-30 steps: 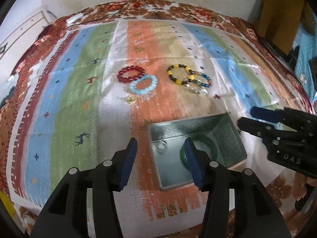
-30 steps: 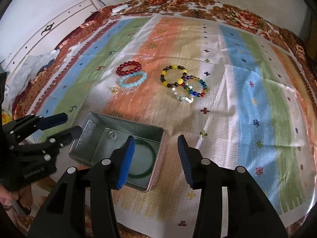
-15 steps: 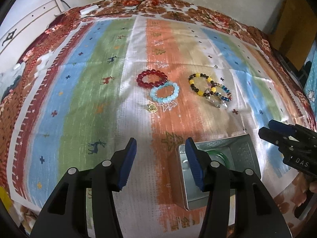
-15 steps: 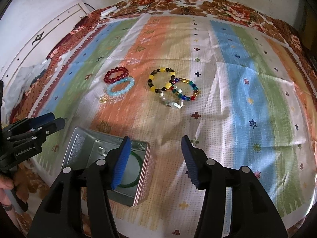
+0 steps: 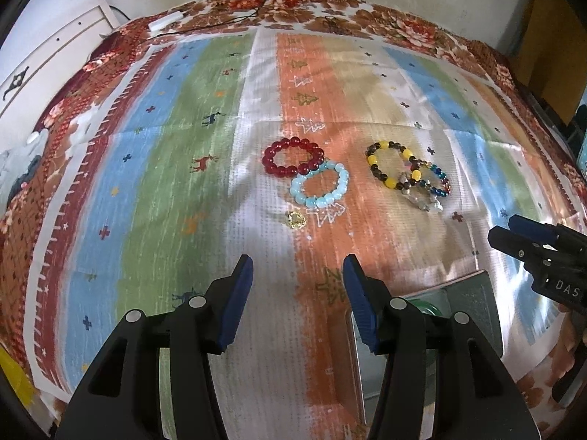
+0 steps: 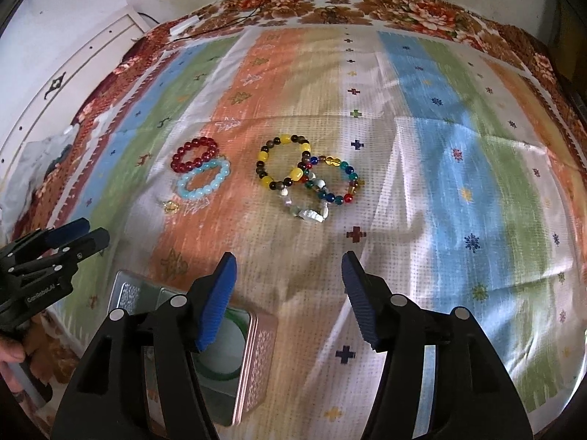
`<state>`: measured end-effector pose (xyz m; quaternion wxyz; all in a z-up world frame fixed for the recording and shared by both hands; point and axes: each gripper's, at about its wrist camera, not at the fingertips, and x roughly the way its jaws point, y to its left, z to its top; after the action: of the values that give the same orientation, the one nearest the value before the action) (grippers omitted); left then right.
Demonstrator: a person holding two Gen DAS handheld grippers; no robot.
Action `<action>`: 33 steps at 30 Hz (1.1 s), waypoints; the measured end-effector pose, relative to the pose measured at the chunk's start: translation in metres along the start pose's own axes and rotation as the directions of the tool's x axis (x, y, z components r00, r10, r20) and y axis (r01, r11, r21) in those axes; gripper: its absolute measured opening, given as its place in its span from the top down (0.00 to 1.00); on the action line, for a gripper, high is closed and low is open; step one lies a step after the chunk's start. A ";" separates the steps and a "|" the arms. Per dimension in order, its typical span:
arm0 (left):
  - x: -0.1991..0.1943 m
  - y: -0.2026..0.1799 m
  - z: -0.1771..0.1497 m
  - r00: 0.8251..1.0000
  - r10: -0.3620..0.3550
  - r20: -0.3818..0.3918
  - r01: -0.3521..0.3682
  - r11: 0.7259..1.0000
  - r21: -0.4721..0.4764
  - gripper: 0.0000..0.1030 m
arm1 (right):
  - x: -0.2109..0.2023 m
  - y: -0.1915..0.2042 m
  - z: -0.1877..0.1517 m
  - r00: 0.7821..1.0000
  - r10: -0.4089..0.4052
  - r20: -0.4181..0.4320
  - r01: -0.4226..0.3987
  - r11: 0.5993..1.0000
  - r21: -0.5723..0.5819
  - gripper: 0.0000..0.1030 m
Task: Organize jewelry
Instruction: 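Move both tools back toward the remaining bracelets and gold charm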
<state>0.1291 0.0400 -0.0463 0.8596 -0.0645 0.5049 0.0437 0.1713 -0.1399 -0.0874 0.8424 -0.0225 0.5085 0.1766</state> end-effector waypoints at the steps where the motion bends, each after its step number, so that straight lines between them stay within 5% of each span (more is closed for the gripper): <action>1: 0.002 0.000 0.003 1.000 0.003 -0.003 -0.003 1.000 0.003 0.50 | 0.002 0.000 0.001 1.000 0.003 -0.004 -0.003 1.000 0.002 0.42; 33: 0.077 -0.001 0.047 0.993 0.065 -0.103 -0.059 0.996 0.060 0.50 | 0.068 -0.018 0.037 0.994 -0.065 -0.092 0.069 0.997 0.040 0.42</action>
<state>0.2072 0.0471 -0.0909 0.8316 -0.0265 0.5522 0.0526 0.2375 -0.1300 -0.1310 0.8243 -0.0294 0.5489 0.1360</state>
